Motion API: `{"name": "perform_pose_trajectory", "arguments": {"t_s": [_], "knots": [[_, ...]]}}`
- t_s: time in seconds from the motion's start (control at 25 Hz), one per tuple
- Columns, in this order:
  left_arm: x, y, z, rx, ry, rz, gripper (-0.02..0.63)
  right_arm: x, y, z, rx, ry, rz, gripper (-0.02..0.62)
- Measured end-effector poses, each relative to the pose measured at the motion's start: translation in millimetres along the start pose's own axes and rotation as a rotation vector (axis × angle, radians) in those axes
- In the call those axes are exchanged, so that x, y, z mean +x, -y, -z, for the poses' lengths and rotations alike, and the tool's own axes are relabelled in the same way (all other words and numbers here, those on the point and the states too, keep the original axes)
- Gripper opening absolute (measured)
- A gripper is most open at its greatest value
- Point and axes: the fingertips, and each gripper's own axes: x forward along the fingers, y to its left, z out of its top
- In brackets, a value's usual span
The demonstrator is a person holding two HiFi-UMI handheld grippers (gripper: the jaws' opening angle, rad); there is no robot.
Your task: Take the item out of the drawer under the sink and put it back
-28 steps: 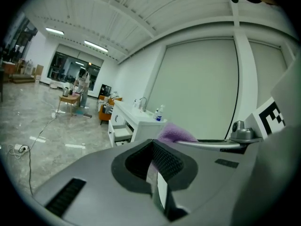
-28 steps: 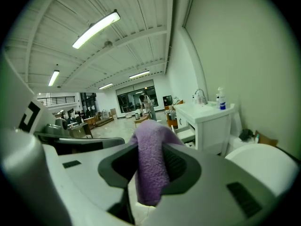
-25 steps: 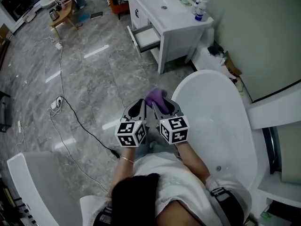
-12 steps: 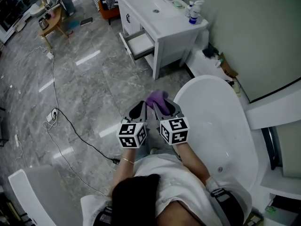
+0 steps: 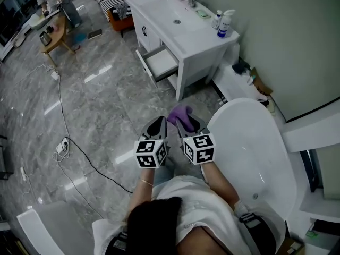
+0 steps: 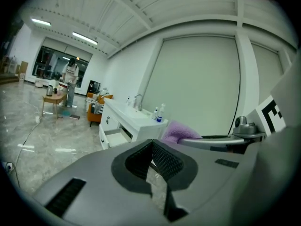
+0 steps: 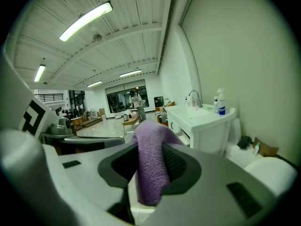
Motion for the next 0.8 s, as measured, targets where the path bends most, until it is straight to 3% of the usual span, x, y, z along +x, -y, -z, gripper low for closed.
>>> {"name": "perform_pose_trajectory", "arguments": {"t_s": [0.8], "knots": [[87.6,-97.2,-60.8,0.061,-0.05,0.068,0.005,128.4,19.8,-49.9,0.025,0.013,0.09,0.13]]}}
